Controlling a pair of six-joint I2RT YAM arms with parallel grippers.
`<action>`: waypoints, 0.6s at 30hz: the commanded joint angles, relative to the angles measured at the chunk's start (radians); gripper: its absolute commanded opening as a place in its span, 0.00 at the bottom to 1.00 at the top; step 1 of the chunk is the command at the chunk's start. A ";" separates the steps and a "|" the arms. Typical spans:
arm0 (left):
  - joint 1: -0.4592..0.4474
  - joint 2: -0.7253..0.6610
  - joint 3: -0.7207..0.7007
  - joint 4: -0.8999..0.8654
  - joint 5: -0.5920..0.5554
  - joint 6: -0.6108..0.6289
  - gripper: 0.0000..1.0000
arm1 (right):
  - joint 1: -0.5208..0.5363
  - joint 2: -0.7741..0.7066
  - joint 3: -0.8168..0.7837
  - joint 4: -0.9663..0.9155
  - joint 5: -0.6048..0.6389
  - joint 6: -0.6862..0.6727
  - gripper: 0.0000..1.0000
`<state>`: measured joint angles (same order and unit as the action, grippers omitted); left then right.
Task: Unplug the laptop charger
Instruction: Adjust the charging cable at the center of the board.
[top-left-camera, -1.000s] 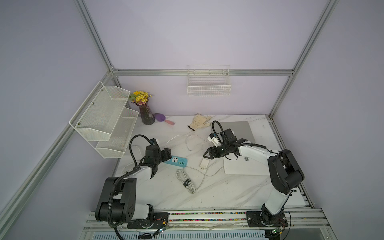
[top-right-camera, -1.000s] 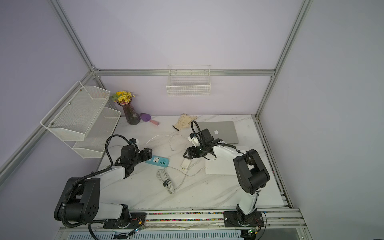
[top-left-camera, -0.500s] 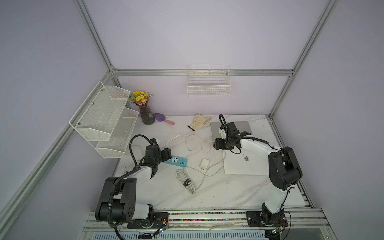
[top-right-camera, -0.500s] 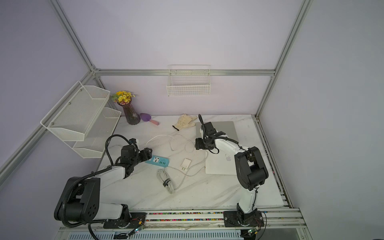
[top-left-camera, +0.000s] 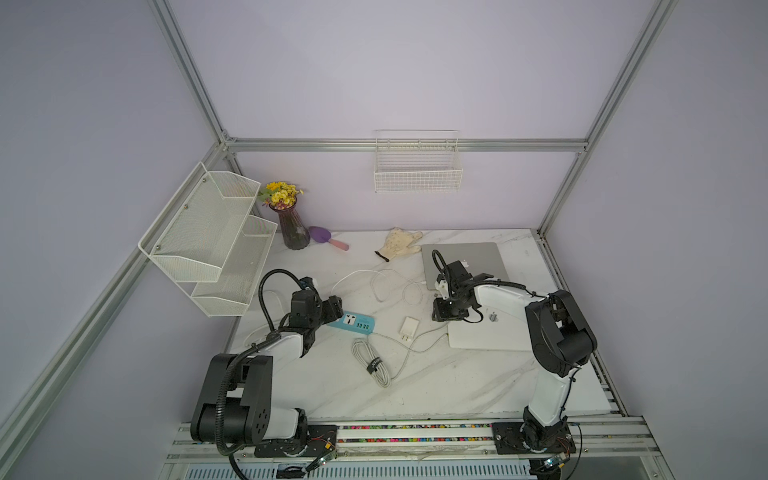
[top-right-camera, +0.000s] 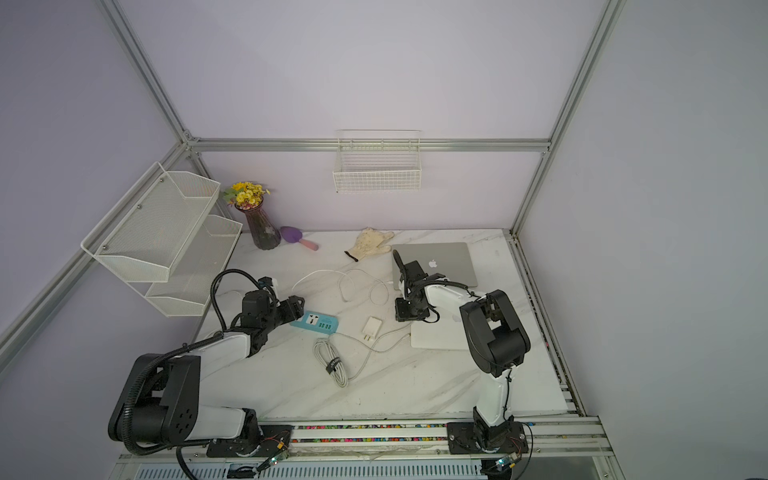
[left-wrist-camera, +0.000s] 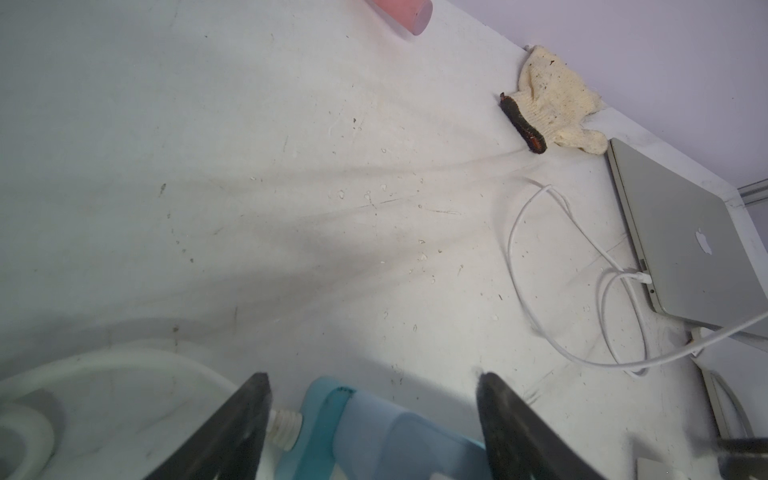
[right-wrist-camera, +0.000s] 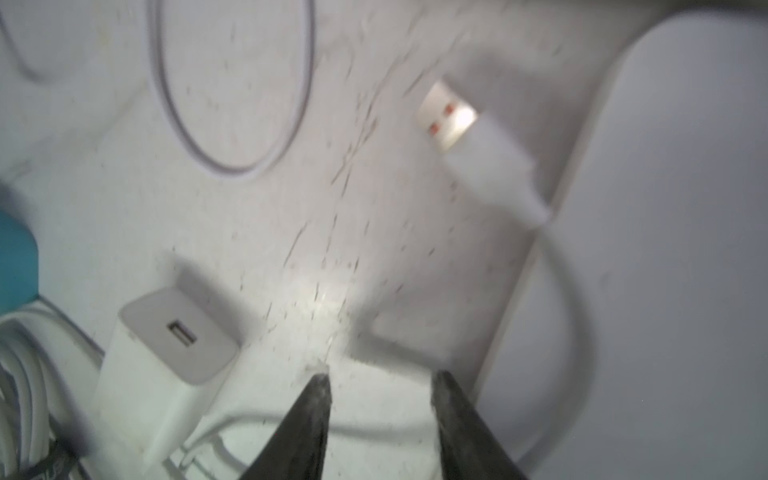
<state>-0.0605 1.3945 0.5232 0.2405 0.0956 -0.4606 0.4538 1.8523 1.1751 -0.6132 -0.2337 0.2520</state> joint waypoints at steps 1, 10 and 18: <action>-0.004 -0.006 -0.011 0.007 -0.017 0.002 0.79 | 0.043 -0.072 -0.048 -0.087 -0.085 -0.012 0.43; -0.005 -0.012 -0.015 0.012 -0.021 0.000 0.79 | 0.145 -0.036 -0.061 -0.169 -0.181 -0.030 0.40; -0.005 -0.014 -0.015 0.011 -0.017 0.003 0.79 | 0.174 -0.035 -0.038 -0.168 -0.197 -0.040 0.40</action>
<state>-0.0605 1.3945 0.5232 0.2405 0.0956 -0.4606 0.6243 1.8164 1.1168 -0.7422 -0.4290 0.2264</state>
